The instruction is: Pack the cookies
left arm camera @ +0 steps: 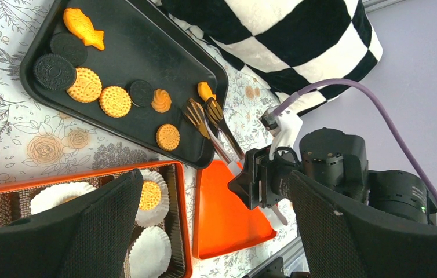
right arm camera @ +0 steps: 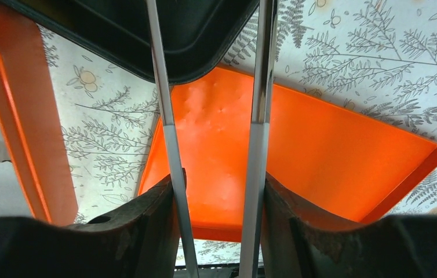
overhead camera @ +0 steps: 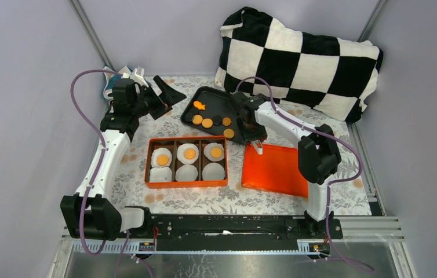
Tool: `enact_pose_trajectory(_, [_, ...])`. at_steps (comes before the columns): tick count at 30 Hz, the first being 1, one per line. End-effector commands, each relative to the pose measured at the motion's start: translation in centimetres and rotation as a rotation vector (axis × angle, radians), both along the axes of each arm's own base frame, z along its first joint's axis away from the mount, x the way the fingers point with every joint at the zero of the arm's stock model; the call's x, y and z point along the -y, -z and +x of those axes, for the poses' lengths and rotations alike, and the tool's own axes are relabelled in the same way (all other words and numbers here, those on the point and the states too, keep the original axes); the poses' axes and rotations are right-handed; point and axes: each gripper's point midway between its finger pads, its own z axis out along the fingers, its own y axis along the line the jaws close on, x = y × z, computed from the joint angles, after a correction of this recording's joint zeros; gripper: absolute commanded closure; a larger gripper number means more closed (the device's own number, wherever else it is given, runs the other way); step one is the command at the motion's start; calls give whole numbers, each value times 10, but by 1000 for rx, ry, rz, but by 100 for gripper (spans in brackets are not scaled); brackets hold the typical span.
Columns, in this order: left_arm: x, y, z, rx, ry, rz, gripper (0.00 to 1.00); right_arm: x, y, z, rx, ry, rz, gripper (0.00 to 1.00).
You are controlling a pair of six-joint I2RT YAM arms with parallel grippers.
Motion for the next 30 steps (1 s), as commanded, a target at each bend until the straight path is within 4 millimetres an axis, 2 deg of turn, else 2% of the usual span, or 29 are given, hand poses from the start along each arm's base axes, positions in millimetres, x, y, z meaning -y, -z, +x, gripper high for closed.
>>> enact_pose_trajectory(1, [4,-6,3,43,23,-11,1,0,12,-7,-37,-12,-8,49])
enact_pose_trajectory(4, [4,-3,3,35,25,-12,1,-2,15,-4,-24,-12,-6,58])
enact_pose_trajectory(7, [4,-4,2,36,26,-11,1,-3,5,2,12,-5,6,80])
enact_pose_trajectory(11, [1,-14,1,50,11,5,1,-8,-33,7,122,-17,48,89])
enact_pose_trajectory(15, [-10,-19,6,37,-49,33,1,-25,-78,-7,226,-84,120,91])
enact_pose_trajectory(20, [-14,-1,12,-39,-38,6,2,-39,-104,-46,232,-164,178,92])
enact_pose_trajectory(24, [-20,7,13,-53,-64,33,2,-62,-115,-94,220,-307,223,91])
enact_pose_trajectory(26, [-19,5,12,-46,-61,33,2,-71,-112,-120,192,-361,234,91])
enact_pose_trajectory(30, [-18,1,11,-33,-52,29,2,-75,-95,-160,126,-396,213,91])
